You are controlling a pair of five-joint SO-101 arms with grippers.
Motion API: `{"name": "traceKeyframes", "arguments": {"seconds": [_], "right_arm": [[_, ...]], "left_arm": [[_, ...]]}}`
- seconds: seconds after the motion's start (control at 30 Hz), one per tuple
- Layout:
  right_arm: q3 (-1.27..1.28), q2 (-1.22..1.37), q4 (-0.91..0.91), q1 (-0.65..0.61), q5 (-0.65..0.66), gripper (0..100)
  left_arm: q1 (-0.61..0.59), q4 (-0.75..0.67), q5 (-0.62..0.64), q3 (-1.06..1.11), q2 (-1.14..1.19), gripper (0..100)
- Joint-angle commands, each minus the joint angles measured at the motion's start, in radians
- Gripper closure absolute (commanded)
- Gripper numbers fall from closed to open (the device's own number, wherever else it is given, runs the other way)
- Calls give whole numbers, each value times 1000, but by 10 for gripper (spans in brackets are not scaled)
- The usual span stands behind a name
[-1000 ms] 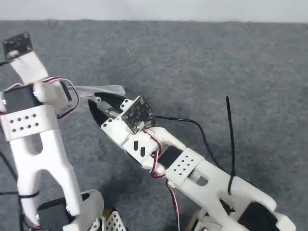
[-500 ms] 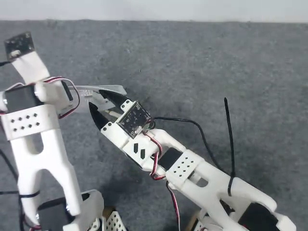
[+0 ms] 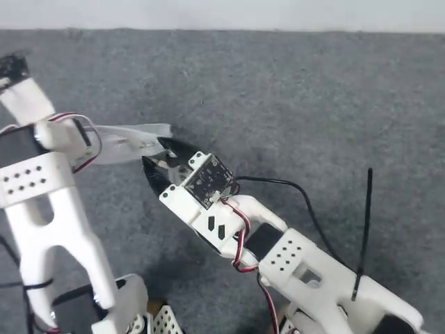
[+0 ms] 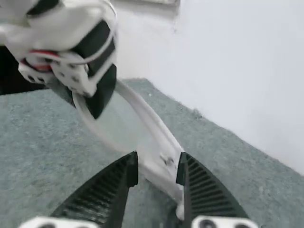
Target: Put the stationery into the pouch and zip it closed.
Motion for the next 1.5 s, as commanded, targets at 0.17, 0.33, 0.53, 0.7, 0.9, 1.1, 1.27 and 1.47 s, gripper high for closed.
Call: {"name": "traceKeyframes", "arguments": {"seconds": [0.17,0.33,0.53,0.7,0.9,1.1,1.27,1.47], "right_arm": [[-54,-101,119,-2,14,859],[-54,-101,119,1,15,921],[-64,-82,120,25,15,902],[-164,58,255,25,15,889],[-316,275,372,47,11,888],[-388,433,375,54,15,888],[-459,561,397,56,17,835],[-675,733,630,59,17,816]], "left_arm": [[-155,-54,14,-12,-40,991],[-221,-68,40,-13,-41,991],[-310,-75,46,-39,-41,991],[-328,-80,46,-39,-41,991],[-338,-81,46,-39,-41,991],[-388,-95,46,-39,-41,991],[-387,-95,46,-39,-41,991],[-384,-95,46,-39,-41,991]]}}
